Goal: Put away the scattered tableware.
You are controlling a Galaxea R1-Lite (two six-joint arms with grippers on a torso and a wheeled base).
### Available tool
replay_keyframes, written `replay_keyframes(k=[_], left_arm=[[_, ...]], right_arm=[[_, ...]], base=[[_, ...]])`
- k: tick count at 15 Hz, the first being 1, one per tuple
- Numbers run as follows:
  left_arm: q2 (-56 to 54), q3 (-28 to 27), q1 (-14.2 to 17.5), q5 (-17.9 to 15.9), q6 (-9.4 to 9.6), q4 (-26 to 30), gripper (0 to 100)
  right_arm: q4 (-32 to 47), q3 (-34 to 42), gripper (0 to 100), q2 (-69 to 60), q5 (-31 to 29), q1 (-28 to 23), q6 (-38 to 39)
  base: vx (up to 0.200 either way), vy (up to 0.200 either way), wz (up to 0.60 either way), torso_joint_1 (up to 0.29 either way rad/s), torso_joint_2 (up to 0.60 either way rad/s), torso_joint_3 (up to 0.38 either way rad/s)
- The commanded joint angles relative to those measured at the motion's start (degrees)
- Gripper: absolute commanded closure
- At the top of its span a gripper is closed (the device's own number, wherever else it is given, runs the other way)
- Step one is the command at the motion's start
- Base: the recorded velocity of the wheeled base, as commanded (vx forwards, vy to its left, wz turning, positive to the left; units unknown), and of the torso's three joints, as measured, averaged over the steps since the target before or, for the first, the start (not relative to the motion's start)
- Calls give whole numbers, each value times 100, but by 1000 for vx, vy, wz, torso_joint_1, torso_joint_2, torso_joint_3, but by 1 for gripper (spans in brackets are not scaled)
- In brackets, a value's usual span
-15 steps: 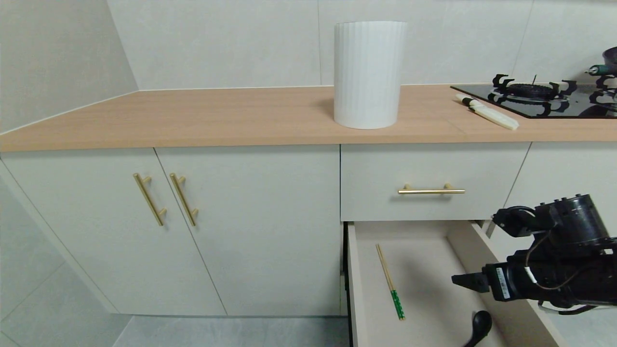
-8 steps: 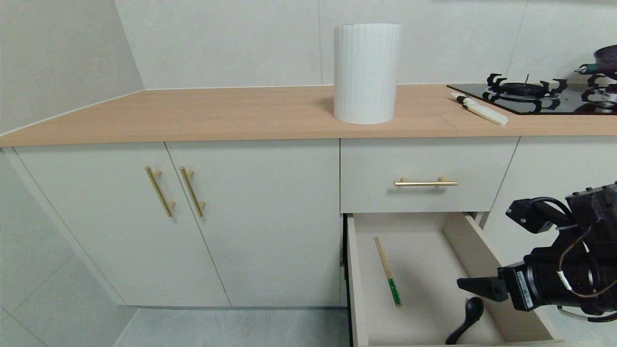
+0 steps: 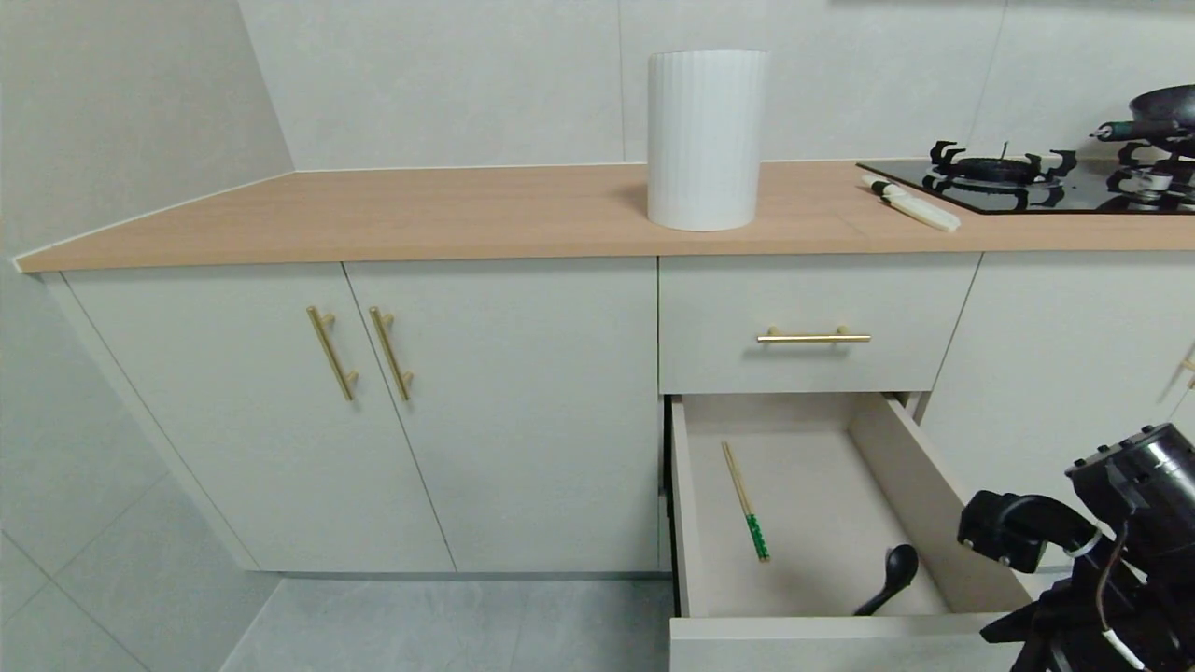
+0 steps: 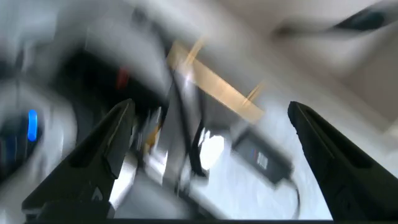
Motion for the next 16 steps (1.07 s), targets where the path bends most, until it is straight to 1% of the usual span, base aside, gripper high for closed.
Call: replay_keyframes(k=[1, 2, 4, 5, 8, 12, 13, 14, 16], left_arm=[[2, 1, 1, 1, 6, -1, 0], [2, 1, 1, 1, 6, -1, 0], [2, 1, 1, 1, -3, -1, 0], [2, 1, 1, 1, 6, -1, 0], [2, 1, 1, 1, 6, -1, 0], [2, 1, 1, 1, -3, -1, 0], [2, 1, 1, 1, -3, -1, 0], [2, 1, 1, 1, -3, -1, 0], [2, 1, 1, 1, -3, -1, 0]], right_arm=[[199, 53, 0, 282, 23, 131, -111], [252, 53, 0, 397, 6, 157, -119], [235, -105, 0, 1056, -82, 166, 12], [235, -202, 0, 1276, -205, 157, 250], [235, -633, 0, 1715, -627, 175, 1278], [191, -993, 0, 2014, -1040, 175, 1964], [59, -1019, 0, 2067, -1058, 175, 2095], [-266, -984, 0, 2119, -1128, 175, 2227], [-908, -835, 0, 2251, -1488, 175, 2271]], base=[[0, 0, 0, 0, 0, 0], [0, 0, 0, 0, 0, 0], [0, 0, 0, 0, 0, 0], [0, 0, 0, 0, 0, 0], [0, 0, 0, 0, 0, 0], [0, 0, 0, 0, 0, 0], [0, 0, 0, 0, 0, 0], [0, 0, 0, 0, 0, 0], [0, 0, 0, 0, 0, 0]])
